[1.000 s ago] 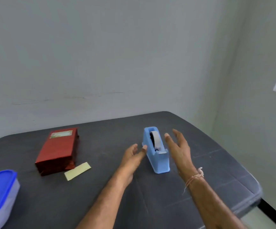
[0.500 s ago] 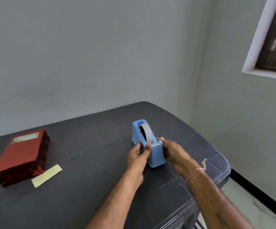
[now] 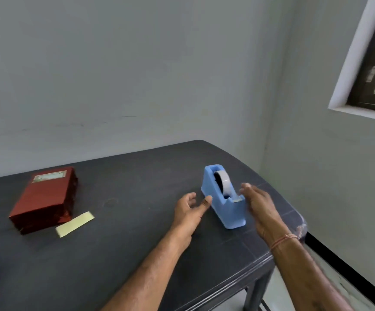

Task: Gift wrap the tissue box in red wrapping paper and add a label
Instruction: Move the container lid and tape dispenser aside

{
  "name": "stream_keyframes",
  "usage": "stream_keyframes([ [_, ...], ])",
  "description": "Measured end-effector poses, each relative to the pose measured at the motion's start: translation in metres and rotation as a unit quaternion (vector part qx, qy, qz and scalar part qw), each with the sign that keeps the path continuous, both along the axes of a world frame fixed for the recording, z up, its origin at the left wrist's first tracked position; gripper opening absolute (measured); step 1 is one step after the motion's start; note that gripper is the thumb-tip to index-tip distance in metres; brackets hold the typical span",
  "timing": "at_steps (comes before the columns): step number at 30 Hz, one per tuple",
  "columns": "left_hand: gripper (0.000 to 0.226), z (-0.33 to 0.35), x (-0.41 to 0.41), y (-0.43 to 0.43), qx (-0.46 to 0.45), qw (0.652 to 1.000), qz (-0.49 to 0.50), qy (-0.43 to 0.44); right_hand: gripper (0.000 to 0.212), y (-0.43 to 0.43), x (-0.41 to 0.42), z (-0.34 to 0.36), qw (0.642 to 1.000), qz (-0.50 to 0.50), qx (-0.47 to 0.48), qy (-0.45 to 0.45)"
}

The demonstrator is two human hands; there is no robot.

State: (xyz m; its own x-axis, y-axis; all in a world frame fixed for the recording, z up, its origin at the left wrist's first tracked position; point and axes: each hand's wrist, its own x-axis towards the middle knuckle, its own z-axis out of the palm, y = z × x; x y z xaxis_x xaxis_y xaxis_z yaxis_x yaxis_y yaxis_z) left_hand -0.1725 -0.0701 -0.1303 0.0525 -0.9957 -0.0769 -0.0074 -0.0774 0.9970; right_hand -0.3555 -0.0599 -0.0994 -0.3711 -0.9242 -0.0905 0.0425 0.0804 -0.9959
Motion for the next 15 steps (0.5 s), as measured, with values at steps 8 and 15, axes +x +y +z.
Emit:
stream_keyframes([
  [8, 0.032, -0.007, 0.227, 0.045, -0.005, 0.924, 0.293, -0.247, 0.03, -0.002, 0.155, 0.014, 0.931, 0.139, -0.189, 0.28],
  [15, 0.05, -0.03, 0.312, 0.058, 0.05, 0.848, 0.324, -0.417, 0.047, -0.044, 0.324, -0.022, 0.825, 0.399, -0.08, 0.392],
])
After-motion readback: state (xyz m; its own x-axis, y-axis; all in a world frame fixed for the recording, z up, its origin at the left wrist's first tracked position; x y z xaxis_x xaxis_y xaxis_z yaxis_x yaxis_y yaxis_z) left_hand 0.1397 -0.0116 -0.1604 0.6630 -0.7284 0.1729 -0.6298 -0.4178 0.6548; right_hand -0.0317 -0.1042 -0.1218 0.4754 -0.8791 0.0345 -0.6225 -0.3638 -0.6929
